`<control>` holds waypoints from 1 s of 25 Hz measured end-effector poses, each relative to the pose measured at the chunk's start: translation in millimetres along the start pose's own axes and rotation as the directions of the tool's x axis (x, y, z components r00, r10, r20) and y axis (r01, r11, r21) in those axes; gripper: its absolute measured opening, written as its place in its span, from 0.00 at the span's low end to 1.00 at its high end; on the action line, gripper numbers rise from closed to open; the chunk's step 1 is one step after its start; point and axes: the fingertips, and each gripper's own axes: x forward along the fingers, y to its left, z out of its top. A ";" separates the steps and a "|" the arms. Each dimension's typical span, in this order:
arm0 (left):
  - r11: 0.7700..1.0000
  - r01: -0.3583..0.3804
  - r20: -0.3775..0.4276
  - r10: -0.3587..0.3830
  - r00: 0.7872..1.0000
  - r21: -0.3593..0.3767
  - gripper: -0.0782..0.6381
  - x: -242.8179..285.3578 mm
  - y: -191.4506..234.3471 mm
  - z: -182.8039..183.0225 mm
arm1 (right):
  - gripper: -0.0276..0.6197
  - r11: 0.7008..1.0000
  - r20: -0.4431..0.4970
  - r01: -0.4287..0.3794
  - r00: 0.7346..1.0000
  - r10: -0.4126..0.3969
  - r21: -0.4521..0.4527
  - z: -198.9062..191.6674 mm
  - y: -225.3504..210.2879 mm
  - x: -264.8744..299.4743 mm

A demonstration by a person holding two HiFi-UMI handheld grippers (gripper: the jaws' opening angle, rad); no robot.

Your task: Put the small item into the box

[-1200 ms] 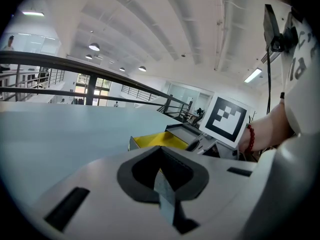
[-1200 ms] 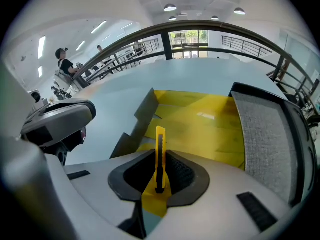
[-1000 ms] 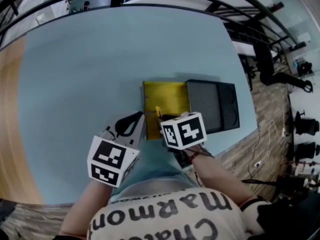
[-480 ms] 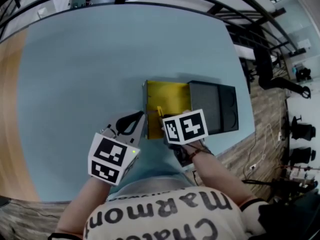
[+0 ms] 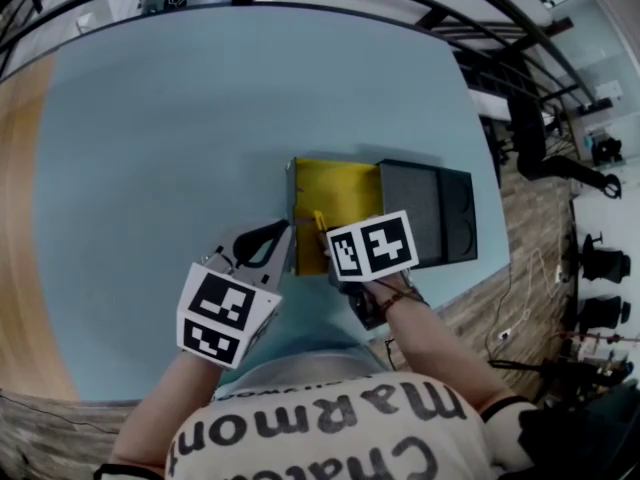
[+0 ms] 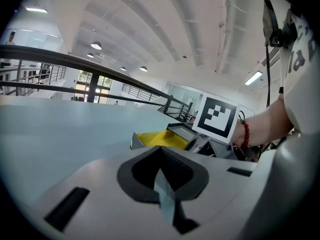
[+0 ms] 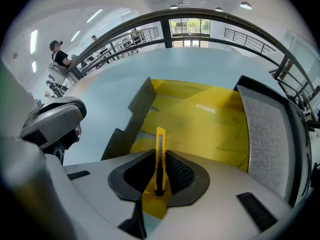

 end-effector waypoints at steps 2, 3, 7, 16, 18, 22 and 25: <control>1.000 -0.003 0.004 0.003 1.000 -0.001 0.11 0.0 1.9 0.0 | 0.16 1.000 -0.008 0.001 1.000 -0.001 -0.004 -0.2 -0.1 1.9; 1.000 -0.004 0.005 0.004 1.000 -0.003 0.11 -0.4 2.7 0.0 | 0.16 1.000 -0.011 0.002 1.000 -0.002 -0.006 -0.4 0.0 2.4; 1.000 -0.005 0.005 0.005 1.000 -0.007 0.11 -3.1 2.3 -0.4 | 0.16 1.000 -0.020 0.004 1.000 -0.004 -0.003 -2.6 0.7 2.1; 1.000 -0.010 0.007 0.010 1.000 -0.012 0.11 -4.3 4.4 -1.8 | 0.16 1.000 -0.058 0.012 0.998 -0.012 0.000 -3.9 0.2 4.8; 1.000 -0.011 0.006 0.011 1.000 -0.013 0.11 -5.2 4.8 -1.7 | 0.17 1.000 -0.063 0.012 0.998 -0.011 0.002 -3.8 0.5 4.0; 1.000 -0.014 0.003 0.014 1.000 -0.016 0.11 -4.0 5.8 -4.8 | 0.17 1.000 -0.064 0.009 0.998 -0.008 0.005 -4.2 -1.0 4.9; 1.000 -0.014 0.001 0.014 1.000 -0.016 0.11 -2.8 7.3 -7.6 | 0.17 1.000 -0.070 0.002 0.998 -0.001 0.015 -4.9 -1.7 8.2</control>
